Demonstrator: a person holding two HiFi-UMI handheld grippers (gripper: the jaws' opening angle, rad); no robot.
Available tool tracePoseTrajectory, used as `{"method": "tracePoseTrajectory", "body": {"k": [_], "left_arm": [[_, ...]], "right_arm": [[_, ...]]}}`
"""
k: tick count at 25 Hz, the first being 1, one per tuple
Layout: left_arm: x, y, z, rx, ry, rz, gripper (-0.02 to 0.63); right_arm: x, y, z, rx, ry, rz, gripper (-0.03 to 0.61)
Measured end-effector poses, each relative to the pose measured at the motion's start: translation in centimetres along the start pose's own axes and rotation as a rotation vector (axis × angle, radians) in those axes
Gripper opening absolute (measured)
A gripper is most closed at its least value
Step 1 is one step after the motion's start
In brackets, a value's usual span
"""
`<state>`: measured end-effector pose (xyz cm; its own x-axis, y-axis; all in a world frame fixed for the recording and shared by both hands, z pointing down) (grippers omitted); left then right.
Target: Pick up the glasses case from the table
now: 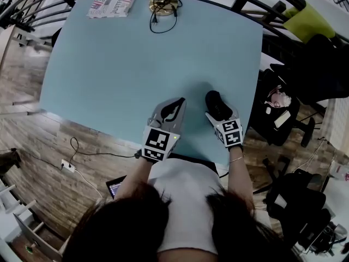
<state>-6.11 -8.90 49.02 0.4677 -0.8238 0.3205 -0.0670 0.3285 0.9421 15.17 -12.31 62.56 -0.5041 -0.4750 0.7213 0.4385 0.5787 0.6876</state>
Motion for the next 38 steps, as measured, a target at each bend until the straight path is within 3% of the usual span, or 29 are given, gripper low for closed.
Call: {"method": "tracePoseTrajectory", "body": {"k": [12, 38], "left_arm": [[-0.9, -1.4, 0.2, 0.015, -0.002, -0.050, 0.057], [-3.1, -5.1, -0.4, 0.092, -0.009, -0.153, 0.057]], "right_arm": [[-2.7, -3.4, 0.9, -0.028, 0.020, -0.111, 0.341], [-14.4, -11.5, 2.6, -0.047, 0.128, -0.510, 0.339]]}}
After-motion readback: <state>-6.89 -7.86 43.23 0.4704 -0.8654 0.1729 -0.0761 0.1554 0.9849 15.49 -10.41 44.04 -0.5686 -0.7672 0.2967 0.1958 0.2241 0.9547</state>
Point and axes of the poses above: the fingertips, and each gripper's own axes: x forward along the fingers, z to its left, y out of its underside, the point moved 7 cm from there along -x, backward along the fingers, and after that the axes turned 3 degrees about x, right-handed, at the moved point
